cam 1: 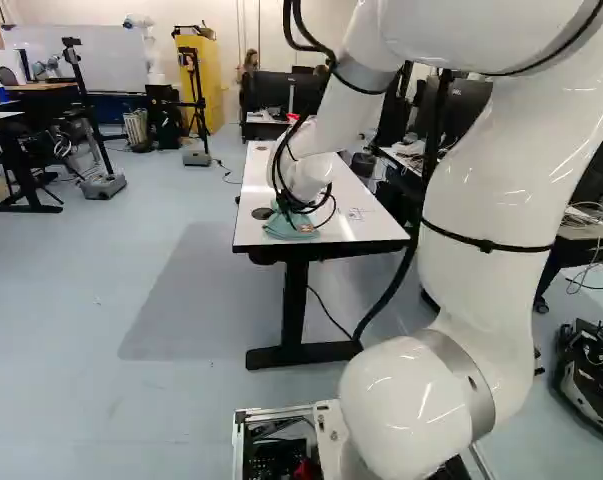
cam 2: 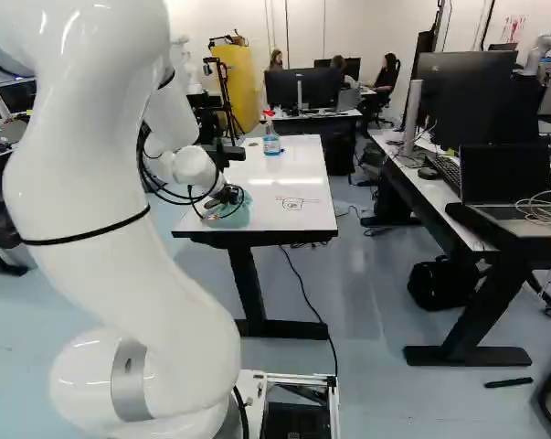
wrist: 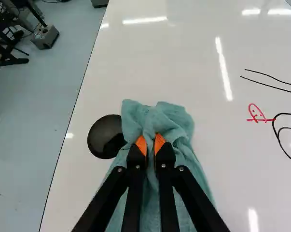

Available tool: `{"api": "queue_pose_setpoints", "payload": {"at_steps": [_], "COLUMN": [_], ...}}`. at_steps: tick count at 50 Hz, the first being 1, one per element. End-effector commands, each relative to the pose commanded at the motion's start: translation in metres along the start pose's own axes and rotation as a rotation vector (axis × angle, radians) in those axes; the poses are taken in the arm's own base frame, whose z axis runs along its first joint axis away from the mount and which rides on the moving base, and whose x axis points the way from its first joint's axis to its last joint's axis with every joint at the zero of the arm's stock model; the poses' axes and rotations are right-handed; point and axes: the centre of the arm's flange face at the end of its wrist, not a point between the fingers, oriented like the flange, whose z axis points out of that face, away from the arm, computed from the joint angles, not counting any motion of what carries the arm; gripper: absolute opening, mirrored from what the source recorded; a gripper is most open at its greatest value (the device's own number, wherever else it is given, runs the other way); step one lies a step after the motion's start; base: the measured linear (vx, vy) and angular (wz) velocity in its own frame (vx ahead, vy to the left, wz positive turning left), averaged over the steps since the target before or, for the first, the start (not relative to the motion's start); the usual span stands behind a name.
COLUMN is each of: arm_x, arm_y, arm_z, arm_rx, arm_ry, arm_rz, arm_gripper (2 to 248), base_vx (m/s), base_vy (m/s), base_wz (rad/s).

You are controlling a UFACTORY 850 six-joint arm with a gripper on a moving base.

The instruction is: Clean the table with the green towel

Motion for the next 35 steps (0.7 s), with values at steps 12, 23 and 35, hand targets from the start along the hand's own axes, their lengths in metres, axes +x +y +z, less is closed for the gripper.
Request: {"api": "queue_pose_setpoints", "payload": {"at_steps": [12, 23, 35], "arm_x": [0.007, 0.023, 0.044], "arm_y": [0.0, 0.01, 0.022], "arm_z": [-0.011, -0.014, -0.015], "arm_rx": [0.003, -0.008, -0.025], "arm_ry": [0.024, 0.055, 0.091], "arm_rz": [0.003, 0.022, 0.045], "arm_gripper": [38, 38, 38], "base_vx": [0.0, 0.0, 0.0], "base_vy": [0.0, 0.0, 0.0], "base_wz": [0.0, 0.0, 0.0]}}
